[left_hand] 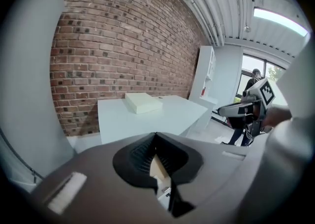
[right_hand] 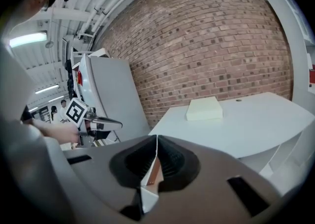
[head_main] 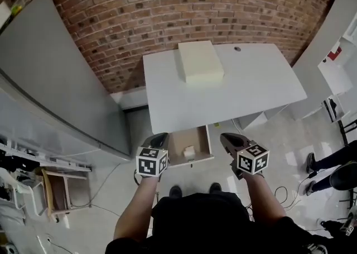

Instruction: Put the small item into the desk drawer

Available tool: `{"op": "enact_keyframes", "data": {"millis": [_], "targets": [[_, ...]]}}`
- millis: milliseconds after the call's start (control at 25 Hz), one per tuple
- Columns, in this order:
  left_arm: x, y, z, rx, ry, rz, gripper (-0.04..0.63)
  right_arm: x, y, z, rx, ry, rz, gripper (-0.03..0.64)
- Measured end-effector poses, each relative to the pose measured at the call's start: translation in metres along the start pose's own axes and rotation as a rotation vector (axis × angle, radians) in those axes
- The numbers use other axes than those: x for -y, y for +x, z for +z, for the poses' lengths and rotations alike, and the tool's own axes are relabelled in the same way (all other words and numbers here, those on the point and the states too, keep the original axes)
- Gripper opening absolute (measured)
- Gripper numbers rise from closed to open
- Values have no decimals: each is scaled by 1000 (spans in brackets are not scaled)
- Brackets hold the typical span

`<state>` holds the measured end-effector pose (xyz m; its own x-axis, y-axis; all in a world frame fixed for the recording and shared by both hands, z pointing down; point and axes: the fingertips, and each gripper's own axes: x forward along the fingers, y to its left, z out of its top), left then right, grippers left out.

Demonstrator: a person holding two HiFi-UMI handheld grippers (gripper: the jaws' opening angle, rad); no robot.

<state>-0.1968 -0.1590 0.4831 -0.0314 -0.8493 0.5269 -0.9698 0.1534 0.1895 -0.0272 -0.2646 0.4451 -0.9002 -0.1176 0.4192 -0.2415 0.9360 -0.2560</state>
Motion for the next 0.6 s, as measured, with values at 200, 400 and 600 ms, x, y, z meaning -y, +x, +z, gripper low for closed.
{"op": "enact_keyframes", "data": {"millis": [200,400,600], "targets": [[28,-6,26,49,-28,83,12,21,-27,14,13,-47,103,13],[72,-10,39,97,-60,141,12,53,-66,11,24,-53,156,13],[110,-20,39,129,-94,195,12,58,-88,10,47,-70,245,12]]}}
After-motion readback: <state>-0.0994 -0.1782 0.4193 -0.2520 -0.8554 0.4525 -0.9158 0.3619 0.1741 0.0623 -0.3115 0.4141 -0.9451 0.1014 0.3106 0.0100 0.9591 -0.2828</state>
